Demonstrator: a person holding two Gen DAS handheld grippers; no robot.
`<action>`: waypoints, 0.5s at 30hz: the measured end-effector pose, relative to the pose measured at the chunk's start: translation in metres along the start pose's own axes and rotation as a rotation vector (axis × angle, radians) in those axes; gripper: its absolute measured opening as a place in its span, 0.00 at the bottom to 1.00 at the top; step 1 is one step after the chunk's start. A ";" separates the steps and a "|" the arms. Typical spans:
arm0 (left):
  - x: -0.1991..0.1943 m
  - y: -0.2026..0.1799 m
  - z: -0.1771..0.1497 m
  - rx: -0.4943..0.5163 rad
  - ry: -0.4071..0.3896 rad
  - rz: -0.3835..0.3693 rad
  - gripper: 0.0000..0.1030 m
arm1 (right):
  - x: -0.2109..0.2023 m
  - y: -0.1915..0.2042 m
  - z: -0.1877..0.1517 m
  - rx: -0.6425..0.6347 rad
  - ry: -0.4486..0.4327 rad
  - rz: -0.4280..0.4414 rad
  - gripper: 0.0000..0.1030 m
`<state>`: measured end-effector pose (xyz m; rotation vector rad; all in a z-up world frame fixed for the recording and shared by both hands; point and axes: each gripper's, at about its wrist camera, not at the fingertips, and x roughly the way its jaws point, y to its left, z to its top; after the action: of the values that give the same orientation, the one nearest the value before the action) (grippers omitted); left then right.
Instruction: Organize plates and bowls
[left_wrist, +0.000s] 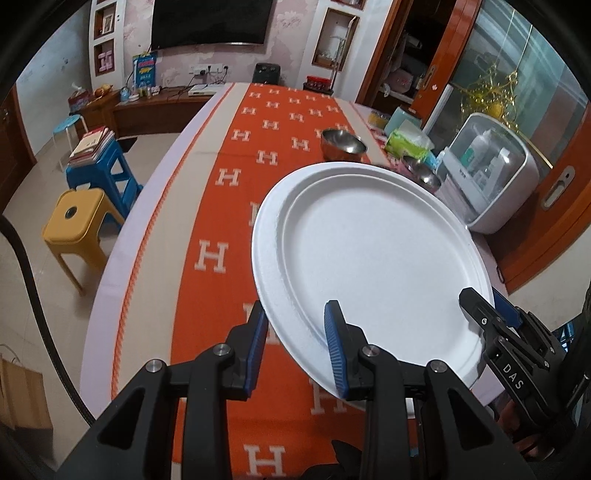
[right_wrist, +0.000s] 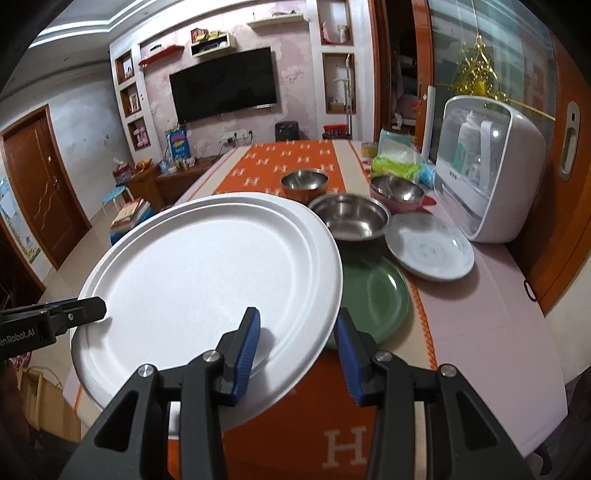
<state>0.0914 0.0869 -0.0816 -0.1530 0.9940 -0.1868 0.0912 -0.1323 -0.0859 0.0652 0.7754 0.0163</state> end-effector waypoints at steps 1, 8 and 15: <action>0.001 -0.002 -0.006 -0.005 0.010 0.008 0.28 | 0.000 -0.002 -0.004 -0.002 0.013 0.005 0.40; 0.015 -0.005 -0.042 -0.050 0.075 0.046 0.28 | 0.006 -0.011 -0.033 -0.044 0.109 0.029 0.40; 0.046 -0.002 -0.070 -0.079 0.143 0.062 0.28 | 0.023 -0.012 -0.057 -0.107 0.198 0.016 0.40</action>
<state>0.0566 0.0714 -0.1568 -0.1820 1.1473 -0.1026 0.0675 -0.1401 -0.1431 -0.0320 0.9705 0.0804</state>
